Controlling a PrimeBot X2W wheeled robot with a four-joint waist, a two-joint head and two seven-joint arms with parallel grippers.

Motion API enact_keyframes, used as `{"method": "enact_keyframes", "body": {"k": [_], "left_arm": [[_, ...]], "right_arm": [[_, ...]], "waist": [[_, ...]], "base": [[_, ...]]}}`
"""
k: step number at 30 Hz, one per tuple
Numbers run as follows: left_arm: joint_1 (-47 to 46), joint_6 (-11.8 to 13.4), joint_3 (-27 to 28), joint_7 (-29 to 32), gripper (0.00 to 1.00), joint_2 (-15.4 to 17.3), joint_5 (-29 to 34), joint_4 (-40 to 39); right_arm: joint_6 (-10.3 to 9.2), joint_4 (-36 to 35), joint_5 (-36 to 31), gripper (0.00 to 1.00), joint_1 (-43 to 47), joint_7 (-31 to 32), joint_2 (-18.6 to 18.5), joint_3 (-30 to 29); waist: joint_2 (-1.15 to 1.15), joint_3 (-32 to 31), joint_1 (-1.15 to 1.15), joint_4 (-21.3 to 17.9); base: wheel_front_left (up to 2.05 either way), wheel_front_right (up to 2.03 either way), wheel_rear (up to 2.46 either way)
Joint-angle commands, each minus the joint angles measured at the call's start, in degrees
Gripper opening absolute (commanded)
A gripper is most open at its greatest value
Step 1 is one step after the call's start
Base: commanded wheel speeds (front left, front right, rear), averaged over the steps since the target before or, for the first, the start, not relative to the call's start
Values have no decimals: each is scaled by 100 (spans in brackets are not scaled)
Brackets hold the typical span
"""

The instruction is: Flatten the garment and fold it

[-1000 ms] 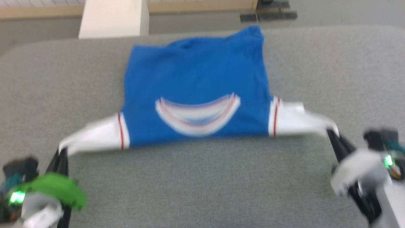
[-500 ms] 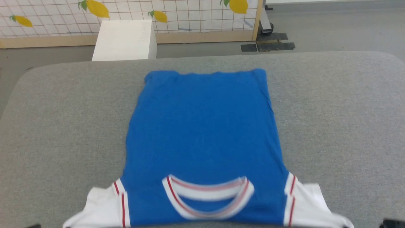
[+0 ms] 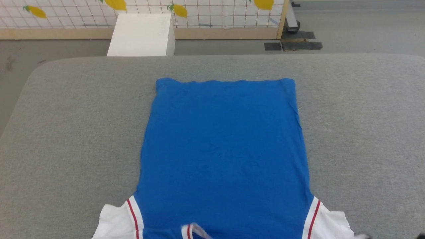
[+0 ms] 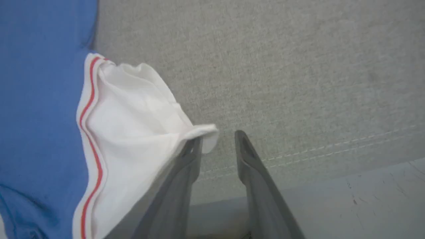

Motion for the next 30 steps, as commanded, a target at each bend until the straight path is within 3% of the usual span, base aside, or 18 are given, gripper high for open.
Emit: {"method": "enact_keyframes", "body": {"k": [1, 7, 17, 24, 30], "left_arm": [[-152, -10, 11, -57, 0, -20, 73, -29], [-358, 74, 6, -156, 0, -81, 195, -282], [-966, 94, -130, -299, 0, -252, 493, -722], [-1530, -36, -328, -486, 0, -530, 724, -822], [-1854, -127, -469, -596, 0, -703, 879, -934]], "right_arm": [[-9, -176, 40, 100, -235, -113, -7, -84], [-9, -281, 59, 100, -1221, -228, -82, -410], [-9, 1715, 425, 100, -4181, 133, -1023, 20], [-9, 2956, 524, 100, -5967, 877, -1669, 683], [-9, 3676, 644, 100, -7023, 1828, -1957, 1128]], "waist": [[68, 58, 1, 52], [68, 319, 1, 174], [68, 1110, 1, 694], [68, 1647, 1, 1263], [68, 1972, 1, 1627]], "base": [[0, 0, 0], [0, 0, 0], [0, 0, 0], [0, 0, 0], [0, 0, 0]]}}
